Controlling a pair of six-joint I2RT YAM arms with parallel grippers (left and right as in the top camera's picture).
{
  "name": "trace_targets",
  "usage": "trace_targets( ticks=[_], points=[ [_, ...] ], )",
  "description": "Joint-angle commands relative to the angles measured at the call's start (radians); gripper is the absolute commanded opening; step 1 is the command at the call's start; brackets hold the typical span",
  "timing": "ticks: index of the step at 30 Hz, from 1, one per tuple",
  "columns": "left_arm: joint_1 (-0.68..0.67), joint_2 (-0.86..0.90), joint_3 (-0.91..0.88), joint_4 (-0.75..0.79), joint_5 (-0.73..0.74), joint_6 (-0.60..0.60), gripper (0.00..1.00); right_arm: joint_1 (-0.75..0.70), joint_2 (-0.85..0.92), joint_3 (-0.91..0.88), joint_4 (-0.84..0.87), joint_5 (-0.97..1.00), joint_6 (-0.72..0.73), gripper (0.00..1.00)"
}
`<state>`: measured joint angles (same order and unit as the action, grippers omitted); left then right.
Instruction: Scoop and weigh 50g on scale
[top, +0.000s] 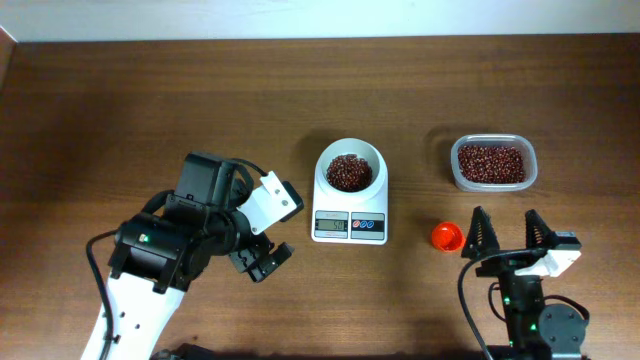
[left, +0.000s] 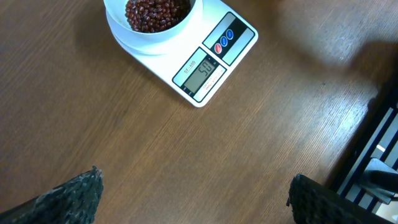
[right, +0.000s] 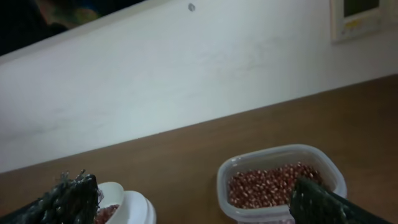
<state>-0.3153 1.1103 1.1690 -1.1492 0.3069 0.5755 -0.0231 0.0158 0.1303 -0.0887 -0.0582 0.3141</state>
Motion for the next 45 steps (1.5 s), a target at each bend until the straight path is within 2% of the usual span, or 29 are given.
trace_targets(
  ticks=[1, 5, 9, 16, 18, 27, 45],
  points=[
    [0.004, -0.010, 0.014, -0.001, 0.003, -0.013, 0.99, 0.010, -0.013, -0.031, 0.007, 0.053, 0.000, 0.99],
    [0.004, -0.010, 0.014, -0.001, 0.003, -0.013, 0.99, 0.010, -0.013, -0.082, 0.061, 0.052, -0.075, 0.99],
    [0.004, -0.010, 0.014, -0.001, 0.003, -0.013, 0.99, 0.010, -0.013, -0.124, 0.091, 0.053, -0.075, 0.99],
    [0.004, -0.010, 0.014, -0.001, 0.003, -0.013, 0.99, 0.010, -0.013, -0.125, 0.046, 0.044, -0.244, 0.99],
    [0.004, -0.010, 0.014, -0.001, 0.003, -0.013, 0.99, 0.010, -0.013, -0.125, 0.004, 0.048, -0.259, 0.99],
    [0.004, -0.010, 0.014, -0.001, 0.003, -0.013, 0.99, 0.010, -0.013, -0.125, 0.006, 0.044, -0.369, 0.99],
    [0.004, -0.010, 0.014, -0.001, 0.003, -0.013, 0.99, 0.010, -0.012, -0.125, 0.010, 0.037, -0.355, 0.99]
  ],
)
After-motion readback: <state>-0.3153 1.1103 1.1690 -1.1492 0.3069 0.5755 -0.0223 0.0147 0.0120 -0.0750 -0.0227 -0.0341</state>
